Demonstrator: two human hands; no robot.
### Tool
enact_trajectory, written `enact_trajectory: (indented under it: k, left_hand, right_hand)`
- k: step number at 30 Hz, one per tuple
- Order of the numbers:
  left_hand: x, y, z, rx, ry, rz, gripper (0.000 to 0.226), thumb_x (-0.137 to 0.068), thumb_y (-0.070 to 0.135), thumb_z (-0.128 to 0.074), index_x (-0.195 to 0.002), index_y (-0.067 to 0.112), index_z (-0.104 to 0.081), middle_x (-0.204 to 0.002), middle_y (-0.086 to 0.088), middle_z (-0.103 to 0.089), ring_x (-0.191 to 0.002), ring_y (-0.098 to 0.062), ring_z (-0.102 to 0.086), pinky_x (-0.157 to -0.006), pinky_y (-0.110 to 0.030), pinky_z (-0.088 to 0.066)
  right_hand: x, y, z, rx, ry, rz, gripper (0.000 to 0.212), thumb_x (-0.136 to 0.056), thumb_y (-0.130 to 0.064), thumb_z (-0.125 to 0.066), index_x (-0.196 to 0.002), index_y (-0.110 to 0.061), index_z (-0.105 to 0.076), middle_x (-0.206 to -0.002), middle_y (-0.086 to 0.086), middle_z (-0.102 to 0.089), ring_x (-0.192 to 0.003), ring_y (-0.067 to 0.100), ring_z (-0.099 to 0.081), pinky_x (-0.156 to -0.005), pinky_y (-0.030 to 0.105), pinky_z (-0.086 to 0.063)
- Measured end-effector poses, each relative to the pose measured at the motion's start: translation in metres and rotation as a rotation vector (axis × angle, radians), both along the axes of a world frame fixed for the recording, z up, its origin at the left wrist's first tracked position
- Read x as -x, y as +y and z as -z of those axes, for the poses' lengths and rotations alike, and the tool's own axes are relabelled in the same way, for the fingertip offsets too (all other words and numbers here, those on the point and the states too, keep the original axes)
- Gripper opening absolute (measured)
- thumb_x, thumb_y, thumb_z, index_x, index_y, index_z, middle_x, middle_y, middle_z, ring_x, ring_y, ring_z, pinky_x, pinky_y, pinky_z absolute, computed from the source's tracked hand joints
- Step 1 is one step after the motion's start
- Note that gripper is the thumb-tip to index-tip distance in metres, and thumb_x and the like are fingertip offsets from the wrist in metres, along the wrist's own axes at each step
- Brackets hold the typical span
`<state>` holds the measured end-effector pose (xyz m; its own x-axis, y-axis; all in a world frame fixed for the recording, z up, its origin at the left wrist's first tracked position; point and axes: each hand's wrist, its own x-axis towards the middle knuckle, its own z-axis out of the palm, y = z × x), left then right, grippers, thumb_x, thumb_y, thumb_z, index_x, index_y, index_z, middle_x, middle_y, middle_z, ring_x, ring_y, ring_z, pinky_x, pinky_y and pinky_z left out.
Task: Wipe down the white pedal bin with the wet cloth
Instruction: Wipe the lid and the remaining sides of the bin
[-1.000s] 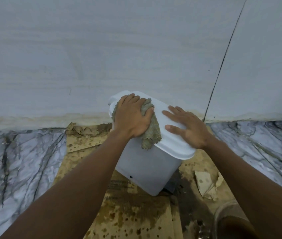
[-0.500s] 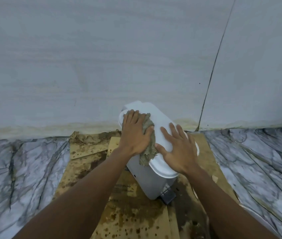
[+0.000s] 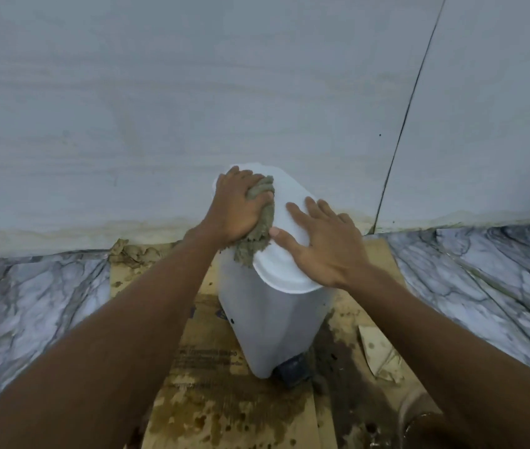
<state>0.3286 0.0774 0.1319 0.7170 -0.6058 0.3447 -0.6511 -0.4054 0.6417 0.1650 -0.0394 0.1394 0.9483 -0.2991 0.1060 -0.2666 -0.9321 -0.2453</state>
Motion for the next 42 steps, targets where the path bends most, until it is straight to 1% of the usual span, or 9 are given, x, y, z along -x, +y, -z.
enact_trajectory:
  k: [4, 9, 14, 20, 28, 32, 37, 40, 42]
  left_hand:
    - [-0.038, 0.019, -0.021, -0.149, 0.106, 0.042, 0.041, -0.091, 0.045, -0.055, -0.128, 0.028, -0.062, -0.125, -0.001, -0.053, -0.125, -0.025, -0.043, -0.106, -0.037, -0.03]
    - [-0.027, 0.045, -0.015, -0.252, 0.054, 0.06, 0.068, -0.083, 0.063, -0.045, -0.14, 0.026, -0.052, -0.142, -0.002, -0.046, -0.142, -0.027, -0.027, -0.119, -0.051, -0.022]
    - [0.02, 0.048, -0.015, -0.233, 0.078, 0.04, 0.071, -0.091, 0.052, -0.051, -0.152, 0.018, -0.039, -0.159, -0.004, -0.029, -0.152, -0.025, -0.008, -0.124, -0.046, -0.012]
    - [0.073, 0.072, -0.004, -0.216, 0.056, 0.009, 0.065, -0.101, 0.045, -0.049, -0.157, 0.022, -0.026, -0.167, 0.001, -0.012, -0.154, -0.015, 0.005, -0.126, -0.041, -0.004]
    - [0.14, 0.094, 0.002, -0.336, -0.09, 0.07, 0.067, -0.104, 0.054, -0.031, -0.161, 0.024, -0.01, -0.168, 0.004, 0.003, -0.151, -0.01, 0.018, -0.119, -0.028, 0.013]
    - [0.151, 0.087, 0.017, -0.291, -0.259, 0.028, 0.064, -0.105, 0.053, -0.026, -0.159, 0.021, -0.021, -0.168, -0.001, -0.01, -0.154, -0.013, 0.009, -0.122, -0.03, 0.012]
    - [0.114, 0.091, 0.015, -0.101, -0.244, -0.078, 0.05, -0.105, 0.042, -0.041, -0.147, 0.017, -0.046, -0.157, -0.006, -0.04, -0.15, -0.019, -0.019, -0.123, -0.028, -0.006]
    - [0.088, 0.088, 0.007, -0.061, -0.197, -0.095, 0.045, -0.105, 0.039, -0.042, -0.144, 0.018, -0.051, -0.153, -0.005, -0.044, -0.148, -0.019, -0.024, -0.124, -0.031, -0.013]
    - [0.079, 0.082, 0.001, -0.034, -0.238, -0.08, 0.041, -0.105, 0.034, -0.044, -0.14, 0.017, -0.055, -0.145, -0.004, -0.053, -0.141, -0.014, -0.031, -0.12, -0.016, -0.008]
  right_hand:
    - [-0.021, 0.044, -0.007, -0.037, 0.068, 0.016, 0.087, -0.092, -0.079, -0.011, -0.162, -0.026, -0.007, -0.171, 0.006, 0.003, -0.157, 0.028, 0.005, -0.122, 0.062, 0.001]
    - [0.002, 0.074, 0.002, -0.001, 0.13, -0.102, 0.088, -0.093, -0.079, -0.014, -0.162, -0.027, 0.001, -0.169, -0.008, 0.012, -0.156, 0.025, 0.016, -0.119, 0.066, 0.002]
    - [0.019, 0.015, -0.003, -0.021, 0.034, -0.257, 0.061, -0.103, -0.061, -0.027, -0.159, -0.04, -0.018, -0.168, -0.018, -0.011, -0.153, 0.012, -0.007, -0.124, 0.044, -0.009]
    - [0.028, 0.024, 0.025, -0.289, -0.115, -0.259, 0.053, -0.109, -0.04, -0.036, -0.159, -0.03, -0.023, -0.168, -0.014, -0.006, -0.155, 0.008, 0.013, -0.127, 0.037, 0.003]
    - [0.038, 0.026, 0.008, -0.358, 0.008, -0.213, 0.055, -0.11, -0.034, -0.034, -0.161, -0.026, -0.015, -0.169, -0.008, 0.003, -0.155, 0.017, 0.017, -0.125, 0.035, 0.006]
    - [0.036, 0.019, 0.008, -0.579, -0.026, -0.188, 0.048, -0.109, -0.025, -0.039, -0.157, -0.024, -0.03, -0.169, -0.009, -0.009, -0.156, 0.012, 0.009, -0.127, 0.038, 0.002]
    - [0.01, 0.028, -0.002, -1.193, -0.263, -0.15, 0.034, -0.105, -0.011, -0.043, -0.132, -0.015, -0.064, -0.162, 0.002, -0.034, -0.155, 0.012, -0.016, -0.126, 0.047, -0.016]
    - [-0.004, 0.023, -0.006, -1.134, -0.26, -0.197, 0.031, -0.103, -0.013, -0.049, -0.126, -0.019, -0.068, -0.16, 0.002, -0.038, -0.155, 0.012, -0.016, -0.126, 0.048, -0.014]
    - [-0.007, 0.018, -0.003, -0.916, -0.212, -0.281, 0.031, -0.103, -0.018, -0.054, -0.132, -0.024, -0.064, -0.161, -0.003, -0.038, -0.155, 0.008, -0.01, -0.127, 0.046, -0.009]
